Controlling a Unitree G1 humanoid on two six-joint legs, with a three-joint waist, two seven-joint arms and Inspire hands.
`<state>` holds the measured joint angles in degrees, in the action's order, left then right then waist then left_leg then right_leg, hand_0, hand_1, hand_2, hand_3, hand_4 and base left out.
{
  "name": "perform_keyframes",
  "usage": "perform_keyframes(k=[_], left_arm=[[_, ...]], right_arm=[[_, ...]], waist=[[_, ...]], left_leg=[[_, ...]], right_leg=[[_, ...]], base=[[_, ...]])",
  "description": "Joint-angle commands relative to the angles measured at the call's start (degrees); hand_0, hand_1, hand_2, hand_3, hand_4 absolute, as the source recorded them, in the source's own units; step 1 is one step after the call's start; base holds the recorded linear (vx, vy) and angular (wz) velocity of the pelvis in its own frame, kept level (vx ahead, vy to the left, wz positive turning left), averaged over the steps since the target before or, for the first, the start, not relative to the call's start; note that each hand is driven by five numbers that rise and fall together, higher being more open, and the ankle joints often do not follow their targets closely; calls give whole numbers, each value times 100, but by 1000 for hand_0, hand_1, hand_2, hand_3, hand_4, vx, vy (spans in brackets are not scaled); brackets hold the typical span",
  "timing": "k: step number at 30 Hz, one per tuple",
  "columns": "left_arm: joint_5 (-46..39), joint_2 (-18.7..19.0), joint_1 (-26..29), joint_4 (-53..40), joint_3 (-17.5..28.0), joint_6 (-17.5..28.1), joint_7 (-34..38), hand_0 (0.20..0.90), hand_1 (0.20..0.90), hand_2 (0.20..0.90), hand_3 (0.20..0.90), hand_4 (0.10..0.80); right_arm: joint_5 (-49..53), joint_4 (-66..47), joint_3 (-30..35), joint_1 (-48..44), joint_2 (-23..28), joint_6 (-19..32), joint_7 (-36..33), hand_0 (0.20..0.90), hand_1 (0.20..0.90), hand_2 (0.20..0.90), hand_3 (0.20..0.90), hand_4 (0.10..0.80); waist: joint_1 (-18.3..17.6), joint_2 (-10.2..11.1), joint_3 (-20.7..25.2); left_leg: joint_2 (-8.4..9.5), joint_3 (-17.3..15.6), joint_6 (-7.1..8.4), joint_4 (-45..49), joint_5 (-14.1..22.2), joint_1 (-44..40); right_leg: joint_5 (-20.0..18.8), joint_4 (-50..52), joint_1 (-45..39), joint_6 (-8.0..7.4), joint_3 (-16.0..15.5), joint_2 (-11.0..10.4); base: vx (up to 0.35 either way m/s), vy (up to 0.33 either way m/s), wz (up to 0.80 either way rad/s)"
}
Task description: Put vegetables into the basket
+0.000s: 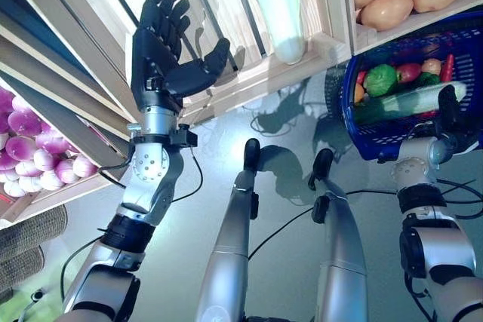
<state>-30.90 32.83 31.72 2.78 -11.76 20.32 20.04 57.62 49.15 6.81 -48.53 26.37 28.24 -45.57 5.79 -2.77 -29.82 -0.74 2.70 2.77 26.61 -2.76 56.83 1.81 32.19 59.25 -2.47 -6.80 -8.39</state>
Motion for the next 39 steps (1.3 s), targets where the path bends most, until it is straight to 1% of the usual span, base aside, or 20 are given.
perform_keyframes(k=[1, 3, 4, 5, 6, 8, 9, 10, 11, 13, 16, 18, 19, 22, 24, 29, 31, 36, 38, 39], left_arm=[[912, 136, 266, -824, 611, 629, 228, 900, 900, 900, 900, 800], [1164, 192, 297, -840, 630, 586, 331, 900, 900, 900, 900, 800], [1386, 302, 301, -835, 638, 557, 451, 900, 900, 900, 900, 800], [1395, 364, 327, -842, 660, 517, 438, 900, 900, 900, 900, 800], [1483, 425, 325, -844, 677, 474, 464, 900, 900, 900, 900, 800], [1710, 528, 365, -823, 679, 372, 513, 900, 900, 900, 900, 800], [1999, 612, 413, -806, 674, 246, 599, 900, 900, 900, 900, 800], [2484, 756, 438, -772, 684, -3, 723, 900, 900, 900, 900, 800], [2692, 852, 446, -753, 685, -130, 721, 900, 900, 900, 900, 800], [3546, 1100, 500, -674, 704, -355, 957, 900, 900, 900, 900, 800], [4298, 1458, 594, -586, 668, -683, 1029, 900, 900, 900, 900, 800], [4625, 1746, 648, -504, 639, -881, 980, 900, 900, 900, 900, 800], [4724, 1871, 704, -484, 635, -945, 977, 900, 900, 900, 900, 800], [5076, 2121, 729, -390, 558, -1246, 1004, 900, 900, 900, 900, 800], [5433, 2214, 775, -337, 507, -1469, 1084, 900, 900, 900, 900, 800], [6277, 2524, 956, 22, 219, -1845, 1070, 900, 900, 900, 900, 800], [6684, 2662, 1046, 176, 67, -1909, 1136, 900, 900, 900, 900, 800], [7307, 3054, 1499, 644, -554, -2218, 1349, 900, 900, 900, 900, 800], [7482, 3139, 1619, 823, -735, -2179, 1465, 900, 900, 900, 900, 800], [7758, 3173, 1676, 892, -823, -2193, 1455, 900, 900, 900, 900, 800]], right_arm=[[-1125, -440, 169, 342, 803, 494, -955, 900, 900, 900, 900, 800], [-1218, -471, 163, 327, 828, 475, -1057, 900, 900, 900, 900, 800], [-1294, -501, 134, 346, 870, 464, -1154, 900, 900, 900, 900, 800], [-1355, -533, 130, 348, 897, 446, -1207, 900, 900, 900, 900, 800], [-1406, -568, 126, 397, 915, 436, -1235, 900, 900, 900, 900, 800], [-1432, -612, 110, 440, 923, 479, -1168, 900, 900, 900, 900, 800], [-1361, -657, 108, 467, 931, 514, -975, 900, 900, 900, 900, 800], [-1274, -745, 82, 540, 924, 553, -676, 900, 900, 900, 900, 800], [-1226, -849, 71, 606, 909, 520, -495, 900, 900, 900, 900, 800], [-1011, -1102, 13, 780, 860, 531, -111, 900, 900, 900, 900, 800], [-859, -1427, -65, 1069, 781, 479, 361, 900, 900, 900, 900, 800], [-711, -1683, -136, 1294, 756, 402, 707, 900, 900, 900, 900, 800], [-655, -1802, -166, 1387, 739, 362, 919, 900, 900, 900, 900, 800], [-774, -2211, -344, 1773, 601, 316, 1466, 900, 900, 900, 900, 800], [-935, -2626, -506, 1986, 526, 251, 1639, 900, 900, 900, 900, 800], [-945, -3268, -702, 2438, 360, 317, 2197, 900, 900, 900, 900, 800], [-885, -3453, -752, 2568, 372, 285, 2382, 900, 900, 900, 900, 800], [-1048, -3842, -895, 2746, 497, 253, 2509, 900, 900, 900, 900, 800], [-987, -3931, -883, 2773, 585, 225, 2494, 900, 900, 900, 900, 800], [-953, -3943, -871, 2778, 631, 225, 2513, 900, 900, 900, 900, 800]], waist=[[-33, -319, 2], [-28, -315, 2], [-26, -310, 2], [-27, -312, 2], [-31, -311, 2], [-44, -314, 2], [-55, -313, 2], [-69, -311, 2], [-82, -303, 2], [-119, -309, 2], [-198, -303, 2], [-264, -306, 2], [-295, -309, 2], [-397, -278, 2], [-470, -251, 2], [-647, -173, 2], [-713, -165, 2], [-873, -144, 2], [-921, -148, 2], [-947, -152, 2]], left_leg=[[227, 121, 30, -137, 25, -132], [226, 119, 22, -196, -36, -148], [226, 115, 25, -209, 21, -264], [220, 111, 26, -238, -29, -278], [215, 98, 35, -221, 44, -378], [209, 78, 47, -212, 63, -457], [195, 54, 53, -215, 72, -524], [177, 18, 59, -220, 88, -621], [170, 0, 64, -232, 105, -688], [147, -50, 88, -287, 87, -803], [111, -120, 107, -370, 26, -897], [91, -192, 125, -458, 53, -1047], [69, -227, 132, -525, -24, -1044], [27, -299, 166, -643, -40, -1204], [-17, -370, 185, -715, -61, -1260], [-85, -512, 219, -771, -73, -1390], [-98, -577, 228, -784, -57, -1451], [-140, -677, 260, -761, -57, -1467], [-161, -725, 268, -767, -60, -1474], [-175, -751, 271, -777, -58, -1477]], right_leg=[[-38, -178, -489, -45, -67, 116], [-95, -256, -509, -32, -87, 128], [-39, -263, -607, -38, -83, 141], [-84, -288, -608, -28, -91, 144], [-18, -269, -699, -37, -90, 135], [2, -275, -781, -36, -97, 131], [18, -289, -851, -28, -110, 127], [44, -302, -948, -23, -115, 129], [69, -321, -1015, -21, -111, 130], [71, -368, -1111, -23, -106, 130], [37, -436, -1183, -19, -81, 150], [80, -497, -1296, -32, -43, 174], [17, -551, -1279, -21, -38, 185], [22, -647, -1414, -40, 6, 209], [31, -701, -1465, -44, 22, 222], [56, -721, -1562, -48, 64, 245], [75, -719, -1602, -54, 78, 239], [46, -743, -1585, -68, 140, 210], [29, -767, -1576, -77, 160, 197], [27, -769, -1564, -75, 178, 200]], base=[[0, 0, 0], [0, 0, 0], [-8, 43, -2], [52, 54, -3], [29, 52, -4], [45, 52, -3], [47, 79, -2], [46, 84, -3], [46, 97, -5], [33, 84, -8], [14, 78, -9], [28, 98, -5], [5, 107, -4], [18, 95, -8], [2, 96, -11], [9, 77, -9], [5, 86, -11], [-6, 84, -5], [-15, 73, -9], [-16, 68, -8]])
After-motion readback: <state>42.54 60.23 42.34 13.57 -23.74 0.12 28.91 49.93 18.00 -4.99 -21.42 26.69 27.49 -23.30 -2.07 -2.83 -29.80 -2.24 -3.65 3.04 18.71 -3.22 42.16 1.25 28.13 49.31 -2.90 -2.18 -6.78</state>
